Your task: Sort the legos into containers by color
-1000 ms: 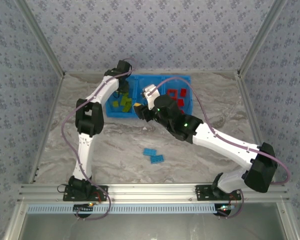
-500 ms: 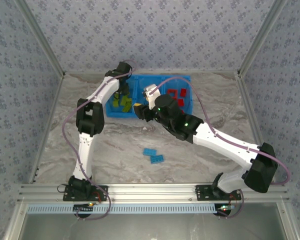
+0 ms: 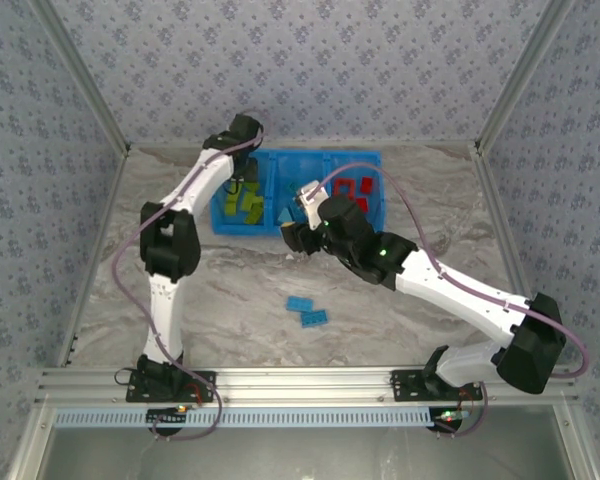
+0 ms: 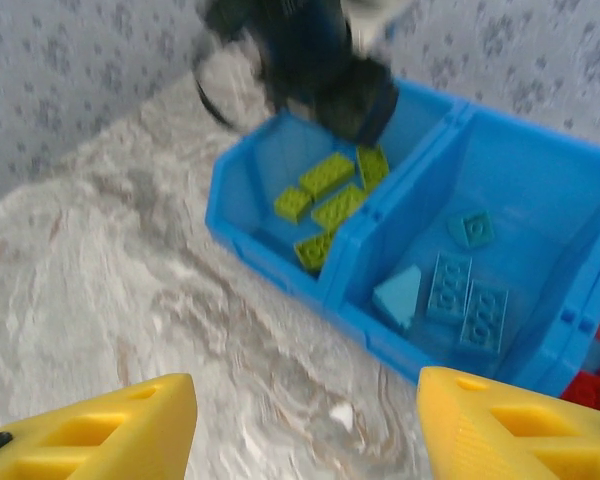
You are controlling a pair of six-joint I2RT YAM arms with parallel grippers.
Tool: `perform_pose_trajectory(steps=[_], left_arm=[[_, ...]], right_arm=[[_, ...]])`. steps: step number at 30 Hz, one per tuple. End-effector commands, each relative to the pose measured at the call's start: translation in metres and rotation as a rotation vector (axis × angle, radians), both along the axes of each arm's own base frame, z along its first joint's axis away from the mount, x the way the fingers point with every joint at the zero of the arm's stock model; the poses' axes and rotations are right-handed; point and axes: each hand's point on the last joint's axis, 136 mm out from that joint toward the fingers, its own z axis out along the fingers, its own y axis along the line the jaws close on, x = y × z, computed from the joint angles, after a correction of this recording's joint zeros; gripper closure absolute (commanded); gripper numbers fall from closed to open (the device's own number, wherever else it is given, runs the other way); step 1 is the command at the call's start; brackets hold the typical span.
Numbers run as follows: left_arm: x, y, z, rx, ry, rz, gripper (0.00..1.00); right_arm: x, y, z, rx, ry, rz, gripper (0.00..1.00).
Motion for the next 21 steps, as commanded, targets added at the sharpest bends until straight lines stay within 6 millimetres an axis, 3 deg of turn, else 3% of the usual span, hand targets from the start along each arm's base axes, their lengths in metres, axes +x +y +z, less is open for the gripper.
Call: perform_pose_trajectory(steps=[1,5,8,13,17,21], left_arm=[[-0.049,-0.013,0.12,-0.161,-0.188,-0.035,0.44],[-0.135,-0.019,0.151,-0.334,-0.167,-0.088,0.41],[-0.21,-0.024,0.161,-0.413,-0.144,-0.16,0.35],[-0.32,-0.021,0.154,-0.534,-0.06,-0.335,0.32],[-0.386,-0.02,0.14,-0.684,0.035,-0.457,0.29],[-0.423,-0.03,0.12,-0.826,0.14,-0.522,0.29]], right_arm=[[-0.03,-0.009,-0.045,-0.15,0.137,0.131,0.37],[-0.049,-0.012,-0.076,-0.231,0.237,0.2,0.37],[-0.055,-0.011,-0.092,-0.261,0.277,0.226,0.37],[-0.065,0.001,-0.117,-0.339,0.348,0.292,0.37],[-0.074,0.015,-0.134,-0.434,0.384,0.342,0.36],[-0.075,0.015,-0.162,-0.57,0.425,0.331,0.35]])
